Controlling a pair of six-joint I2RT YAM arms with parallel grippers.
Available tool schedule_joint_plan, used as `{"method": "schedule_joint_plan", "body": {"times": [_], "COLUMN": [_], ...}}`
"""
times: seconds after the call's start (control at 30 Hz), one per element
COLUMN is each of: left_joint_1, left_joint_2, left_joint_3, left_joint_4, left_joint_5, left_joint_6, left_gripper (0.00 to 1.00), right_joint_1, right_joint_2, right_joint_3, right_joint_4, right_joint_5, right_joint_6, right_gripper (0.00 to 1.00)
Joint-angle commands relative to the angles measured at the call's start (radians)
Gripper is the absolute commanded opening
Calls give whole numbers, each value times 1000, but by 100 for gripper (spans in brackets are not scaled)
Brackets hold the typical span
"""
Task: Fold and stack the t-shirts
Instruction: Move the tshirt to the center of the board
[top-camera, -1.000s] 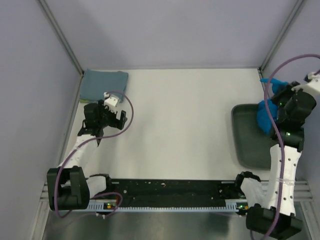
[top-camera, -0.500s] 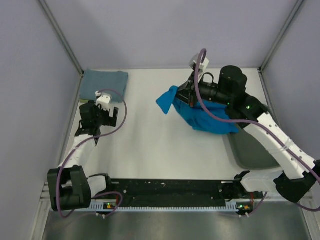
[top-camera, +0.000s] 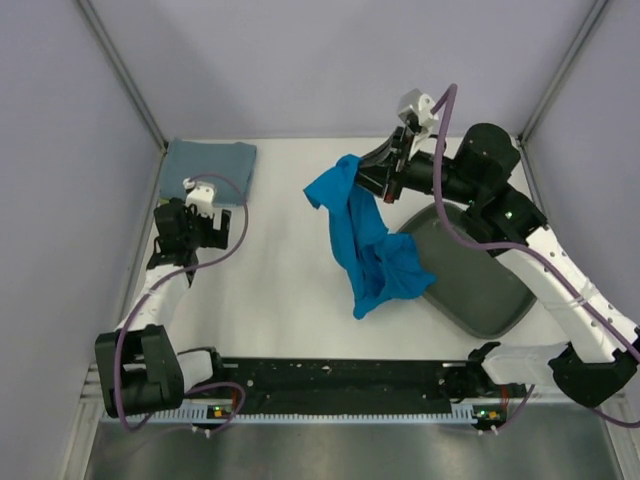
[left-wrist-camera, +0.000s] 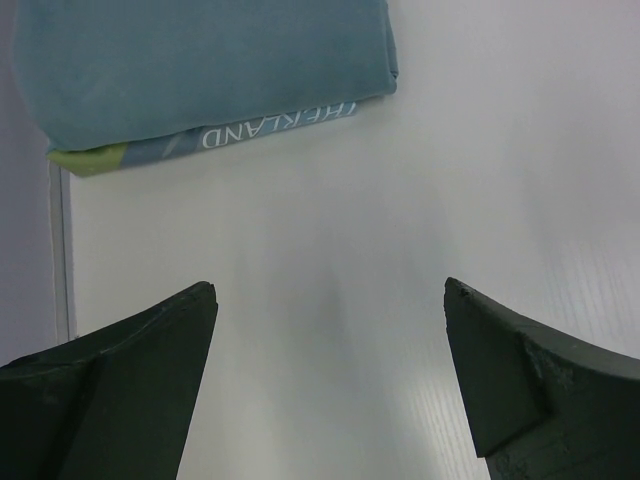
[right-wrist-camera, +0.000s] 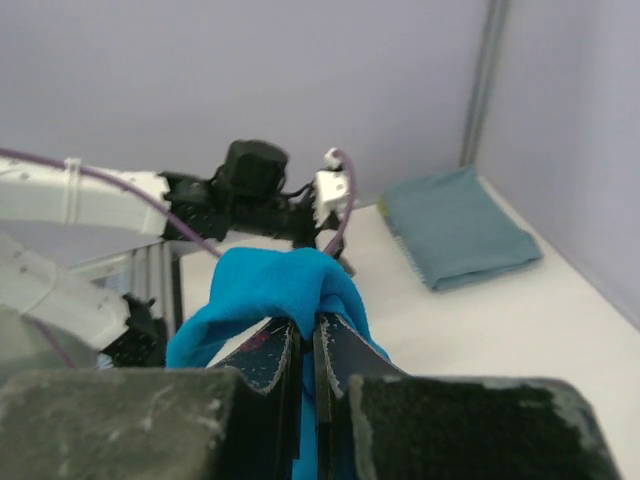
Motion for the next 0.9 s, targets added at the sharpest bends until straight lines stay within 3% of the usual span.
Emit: {"method": "schedule_joint_plan", "body": {"times": [0.0, 0.07, 0.17, 0.27, 0.4, 0.5, 0.63, 0.73, 0.87], "left_joint_1": [4, 4, 4, 4, 4, 5, 5, 5, 5], "left_joint_2": [24, 23, 23, 19, 9, 6, 7, 10, 18], "left_joint_3": [42, 45, 47, 44, 32, 35, 36, 36, 35], "left_joint_4": [14, 14, 13, 14, 27, 30, 33, 39, 40], "left_joint_5": [40, 46, 60, 50, 24, 2, -9, -36, -64], "left_joint_6": [-1, -3, -7, -7, -7, -10, -15, -15, -12], "left_gripper": [99, 99, 99, 99, 99, 99, 99, 99, 99], "right_joint_1": [3, 3, 3, 3, 3, 3, 11, 35, 86], "right_joint_2": [-44, 5, 132, 186, 156, 157, 212, 284, 373], "right_joint_3": [145, 301, 663, 841, 764, 683, 522, 389, 162], "right_joint_4": [-14, -75, -177, -6, 421, 530, 431, 217, -38], "right_joint_5": [291, 286, 256, 161, 1, -34, -13, 56, 296], "right_joint_6": [-105, -125, -177, -154, 72, 168, 177, 77, -126], "right_gripper": [0, 0, 0, 0, 0, 0, 0, 0, 0]}}
